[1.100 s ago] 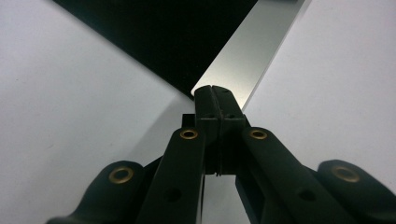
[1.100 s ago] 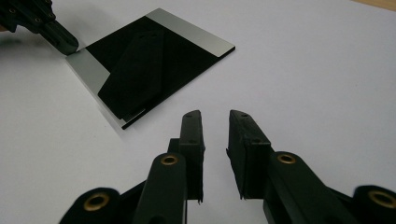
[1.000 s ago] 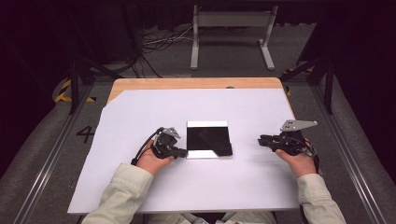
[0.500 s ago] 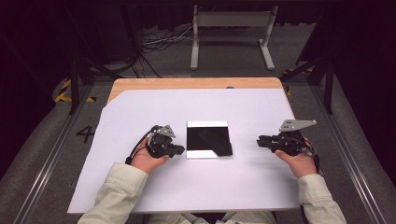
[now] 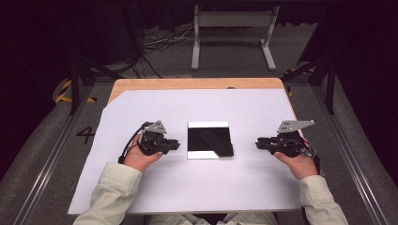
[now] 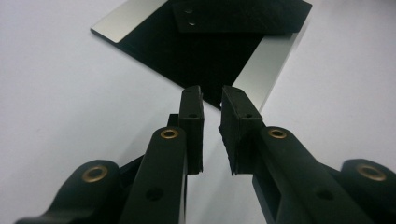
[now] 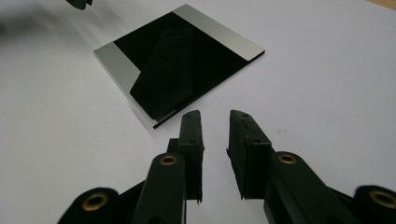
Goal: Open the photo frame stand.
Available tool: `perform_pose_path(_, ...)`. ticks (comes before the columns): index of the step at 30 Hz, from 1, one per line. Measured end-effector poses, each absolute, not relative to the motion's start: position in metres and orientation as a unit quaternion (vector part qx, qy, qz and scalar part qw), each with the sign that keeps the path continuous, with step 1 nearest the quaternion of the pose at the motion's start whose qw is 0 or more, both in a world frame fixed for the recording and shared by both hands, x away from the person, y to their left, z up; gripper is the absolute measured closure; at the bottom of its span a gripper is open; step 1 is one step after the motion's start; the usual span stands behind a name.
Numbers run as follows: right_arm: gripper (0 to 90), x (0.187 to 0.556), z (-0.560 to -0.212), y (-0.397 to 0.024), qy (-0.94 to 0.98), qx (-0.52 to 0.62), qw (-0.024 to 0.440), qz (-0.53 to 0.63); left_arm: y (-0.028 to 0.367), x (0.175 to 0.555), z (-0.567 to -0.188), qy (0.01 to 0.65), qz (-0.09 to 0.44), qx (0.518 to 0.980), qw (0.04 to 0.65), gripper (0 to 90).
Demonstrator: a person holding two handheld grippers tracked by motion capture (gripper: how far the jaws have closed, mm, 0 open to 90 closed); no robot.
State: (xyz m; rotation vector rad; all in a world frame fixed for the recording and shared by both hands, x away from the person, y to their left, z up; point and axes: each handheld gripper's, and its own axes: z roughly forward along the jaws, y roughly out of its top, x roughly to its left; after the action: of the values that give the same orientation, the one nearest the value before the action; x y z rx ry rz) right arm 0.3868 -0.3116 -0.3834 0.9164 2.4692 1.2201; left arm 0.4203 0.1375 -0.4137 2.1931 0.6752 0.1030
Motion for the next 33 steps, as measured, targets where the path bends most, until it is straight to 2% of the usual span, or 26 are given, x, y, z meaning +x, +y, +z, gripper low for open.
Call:
perform_pose_path(12,75.7,0.385,-0.379,-0.298,0.854,0.312,0.111,0.401,0.157,0.422,-0.411,0.302,0.064,0.851,0.426,73.7)
perform_pose_path(33,78.2,0.390,-0.376,-0.270,0.886,0.284,0.075,0.359,0.171,0.414,-0.411,0.299,0.066,0.857,0.415,71.9)
